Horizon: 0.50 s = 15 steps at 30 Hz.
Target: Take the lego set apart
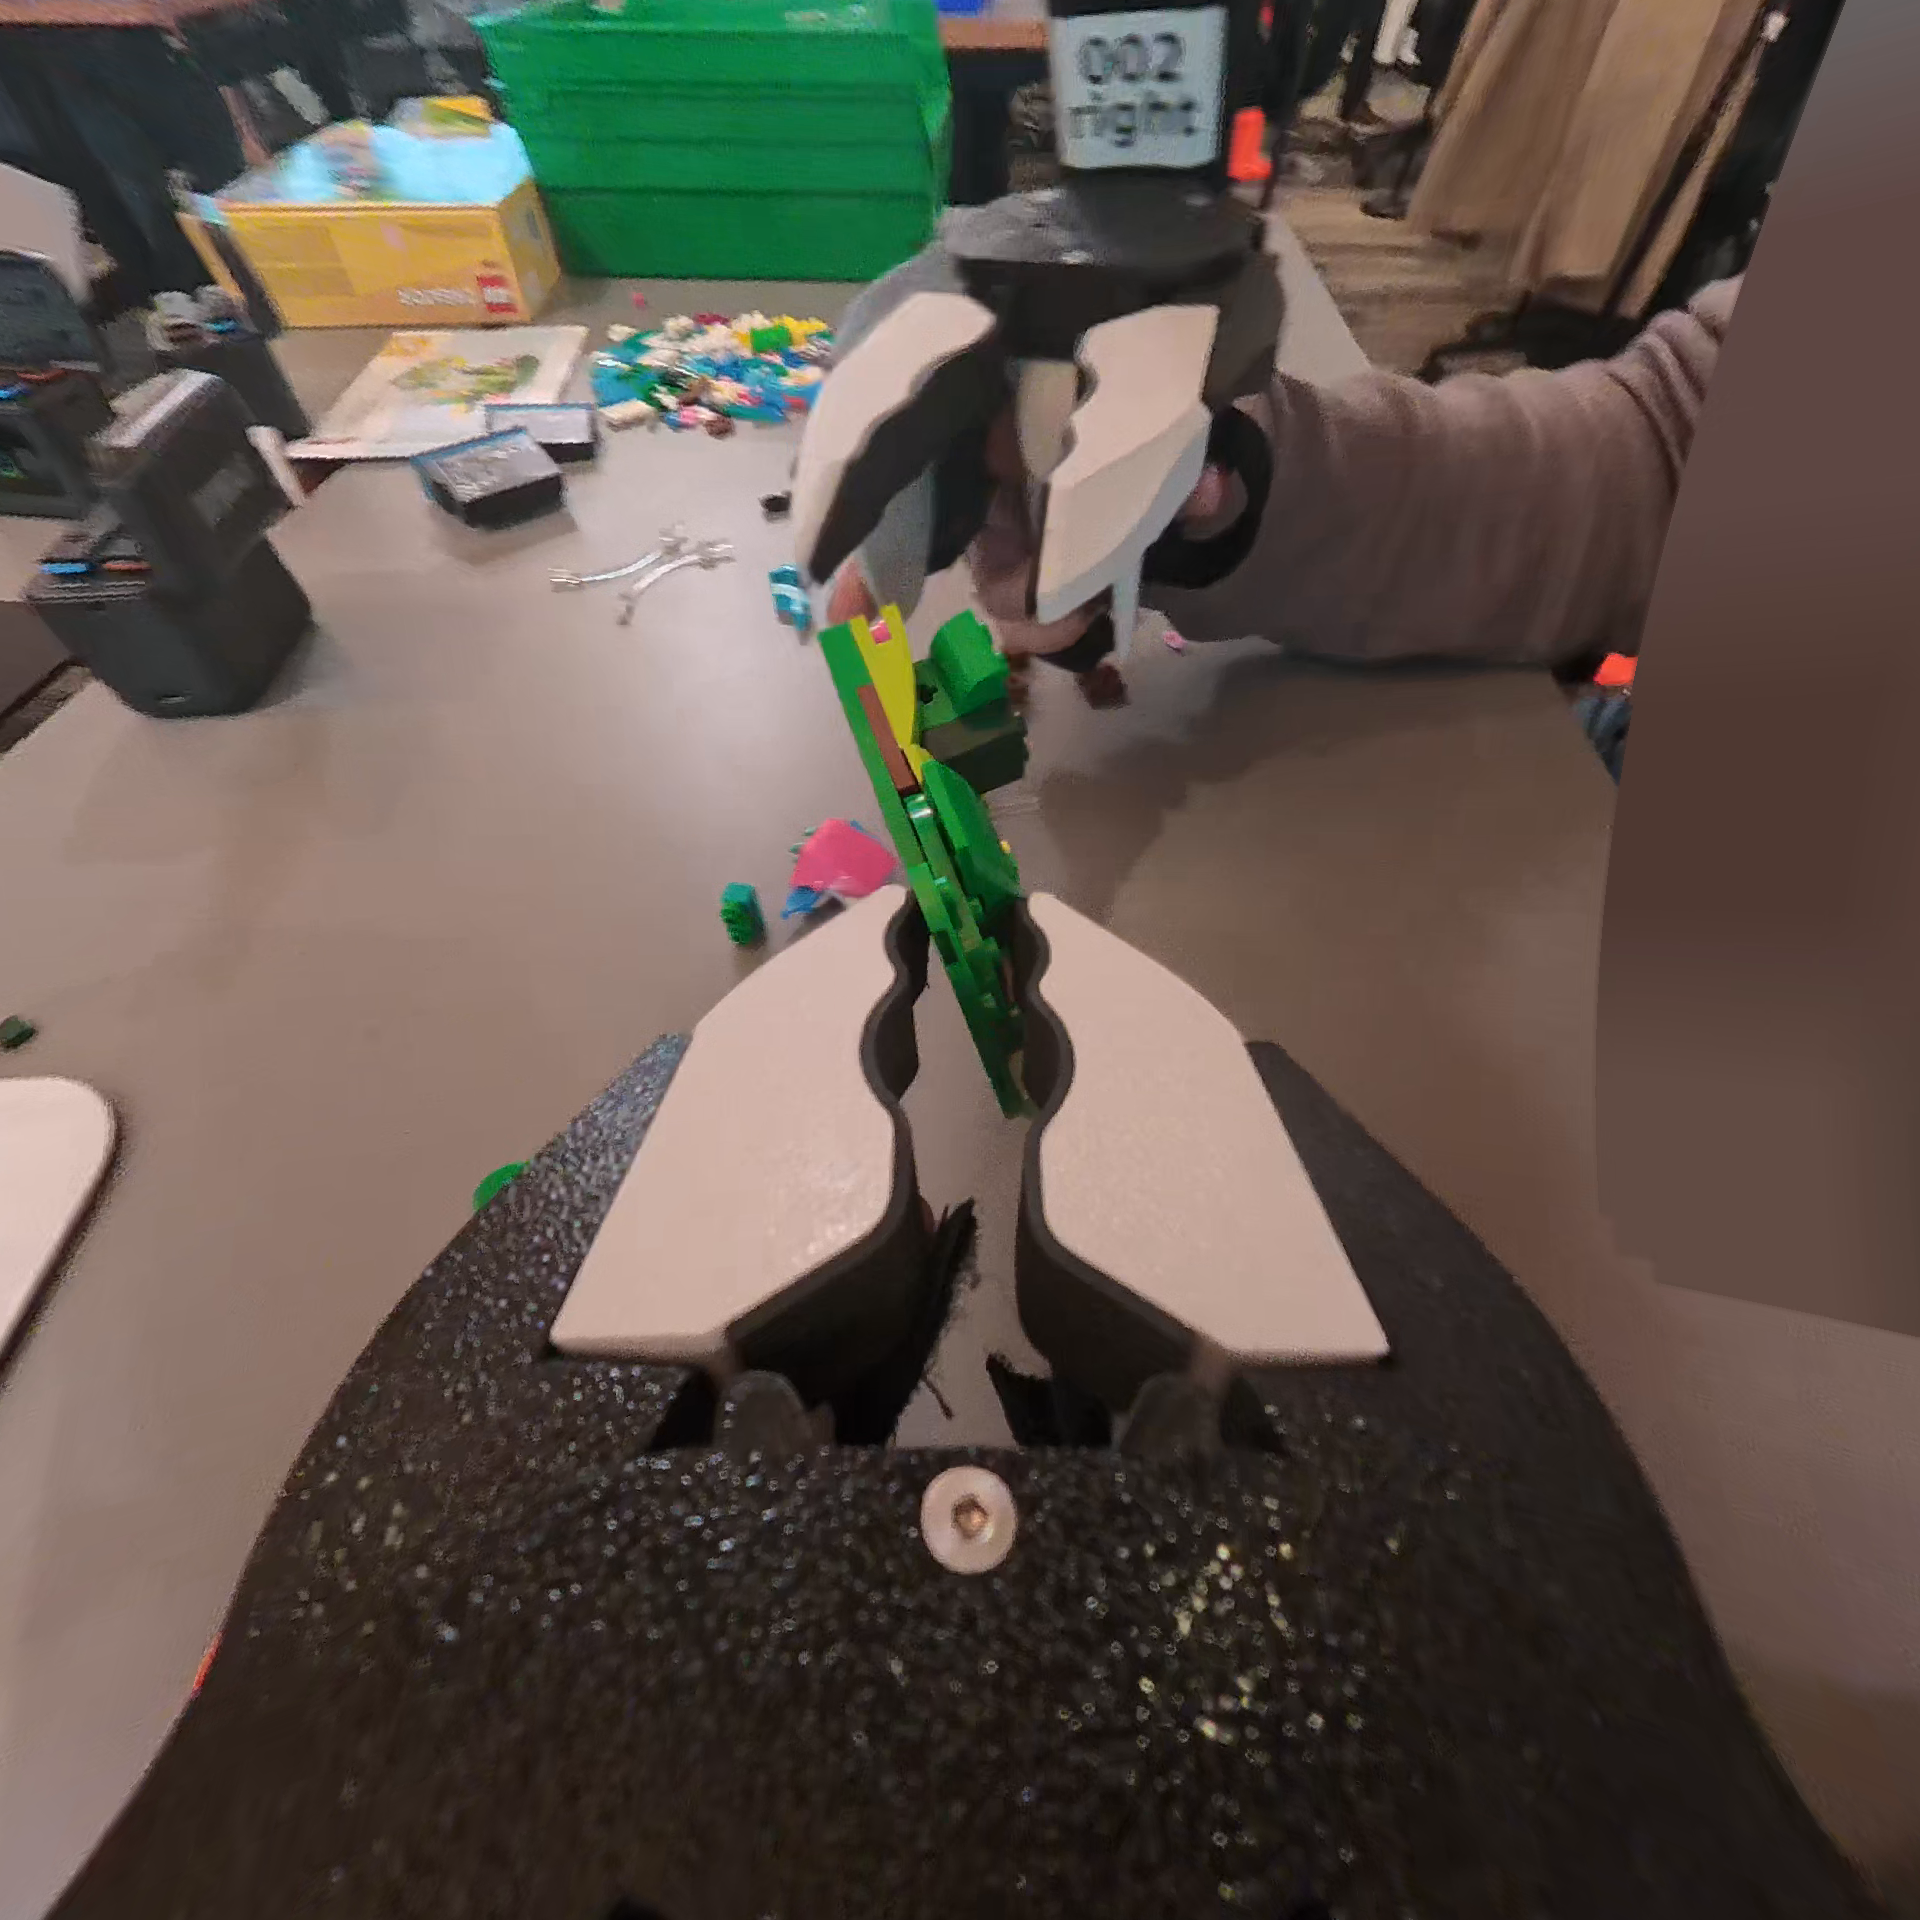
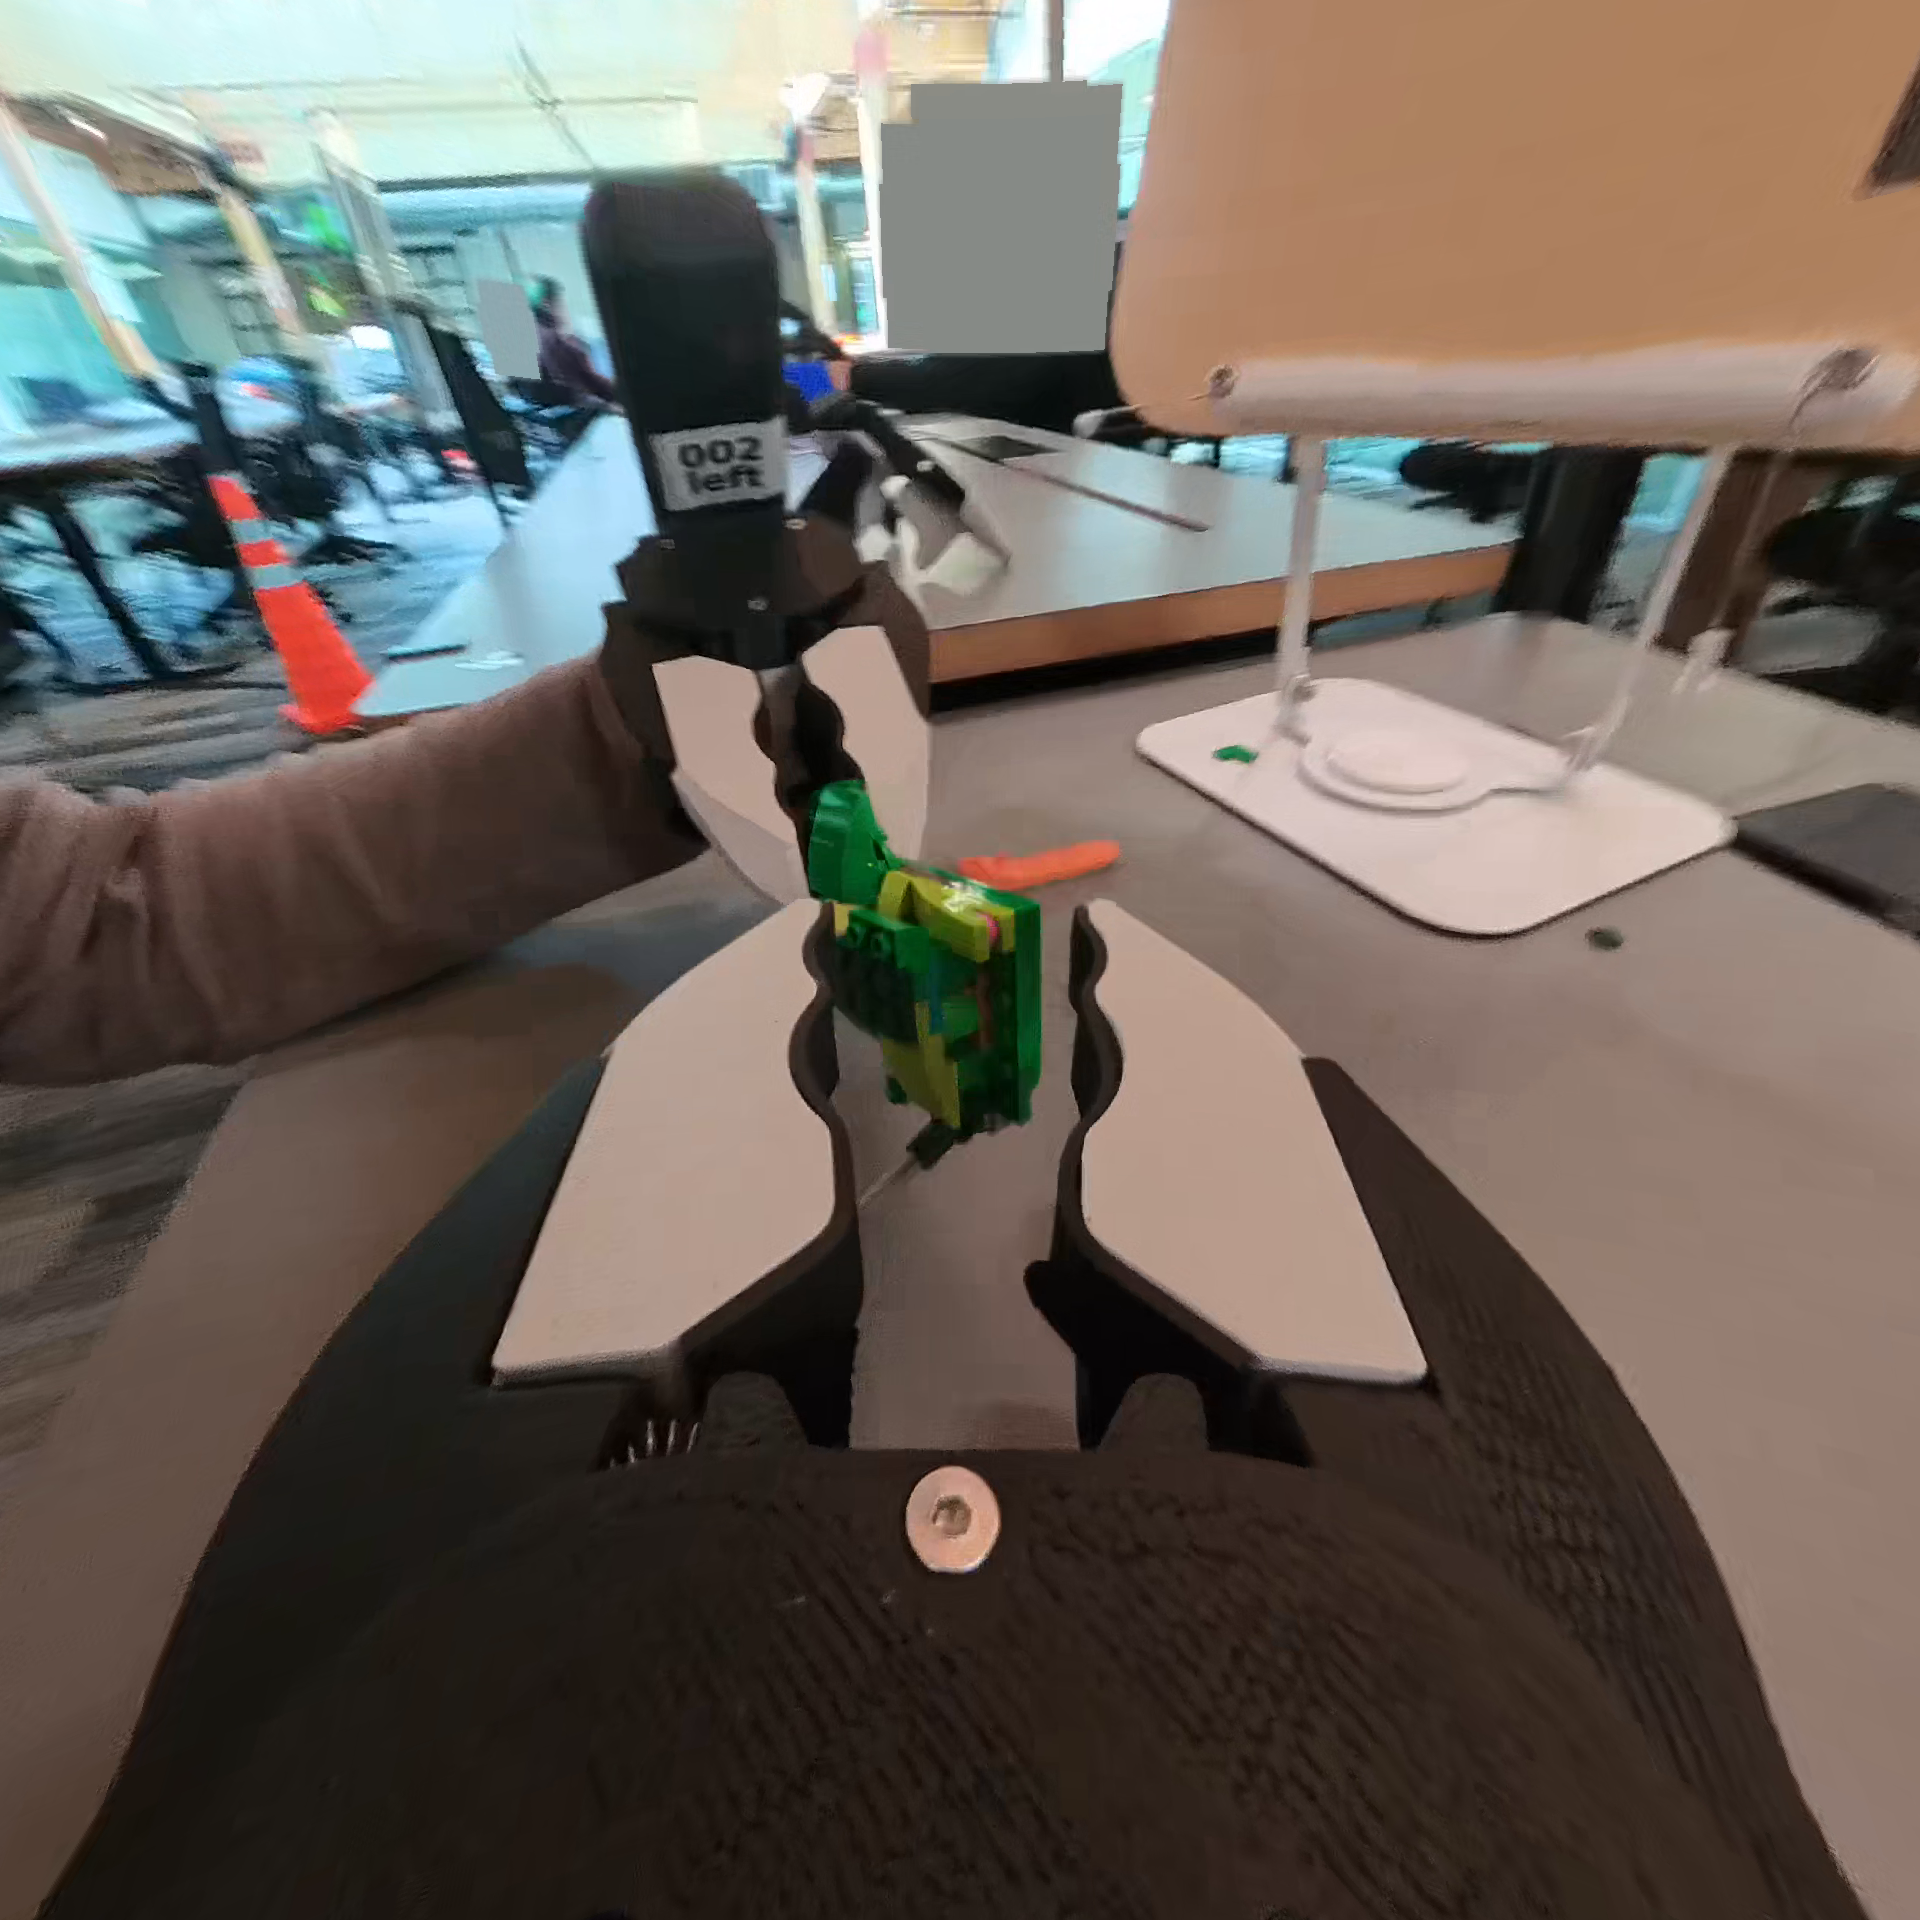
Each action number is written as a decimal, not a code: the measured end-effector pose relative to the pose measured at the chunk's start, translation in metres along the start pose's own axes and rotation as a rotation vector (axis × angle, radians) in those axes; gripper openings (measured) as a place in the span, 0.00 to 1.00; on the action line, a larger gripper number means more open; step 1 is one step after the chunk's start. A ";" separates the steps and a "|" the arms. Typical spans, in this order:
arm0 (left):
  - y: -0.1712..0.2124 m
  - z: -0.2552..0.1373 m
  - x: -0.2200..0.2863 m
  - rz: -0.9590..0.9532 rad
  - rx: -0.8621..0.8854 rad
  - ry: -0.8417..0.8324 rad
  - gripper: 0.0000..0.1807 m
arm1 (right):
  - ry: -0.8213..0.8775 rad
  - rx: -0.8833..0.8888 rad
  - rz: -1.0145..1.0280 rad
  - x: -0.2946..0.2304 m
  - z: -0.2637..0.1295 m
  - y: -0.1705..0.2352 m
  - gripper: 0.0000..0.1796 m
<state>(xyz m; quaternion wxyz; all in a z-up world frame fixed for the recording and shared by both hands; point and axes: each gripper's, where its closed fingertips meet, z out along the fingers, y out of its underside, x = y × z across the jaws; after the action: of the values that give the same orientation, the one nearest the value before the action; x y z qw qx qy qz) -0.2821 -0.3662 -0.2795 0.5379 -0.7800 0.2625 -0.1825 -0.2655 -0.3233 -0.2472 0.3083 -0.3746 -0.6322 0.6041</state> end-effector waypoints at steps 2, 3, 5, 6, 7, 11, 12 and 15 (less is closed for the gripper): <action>0.001 0.006 0.009 0.014 -0.016 0.049 0.08 | -0.095 0.009 0.079 -0.010 0.002 0.003 0.20; 0.003 0.008 0.013 0.015 -0.025 0.075 0.08 | -0.148 0.006 0.117 -0.016 0.003 0.005 0.18; 0.003 0.009 0.021 0.006 -0.027 0.128 0.08 | -0.206 -0.034 0.136 -0.023 0.002 0.011 0.18; 0.003 0.009 0.022 -0.004 -0.032 0.141 0.08 | -0.212 -0.050 0.122 -0.024 0.002 0.014 0.18; 0.004 0.009 0.023 -0.006 -0.033 0.148 0.08 | -0.218 -0.057 0.113 -0.026 0.002 0.014 0.19; 0.000 0.007 0.029 -0.034 -0.004 0.195 0.08 | -0.227 -0.083 0.123 -0.027 -0.001 0.015 0.25; 0.001 0.007 0.029 -0.032 -0.011 0.193 0.08 | -0.229 -0.091 0.126 -0.027 -0.001 0.016 0.25; -0.003 0.008 0.030 -0.023 0.008 0.198 0.08 | -0.248 -0.158 0.101 -0.032 -0.001 0.026 0.28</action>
<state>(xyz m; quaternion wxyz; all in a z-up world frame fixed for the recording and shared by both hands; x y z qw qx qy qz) -0.2526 -0.3777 -0.2791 0.5102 -0.7589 0.3049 -0.2660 -0.2455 -0.3500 -0.2708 0.1668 -0.3516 -0.6914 0.6088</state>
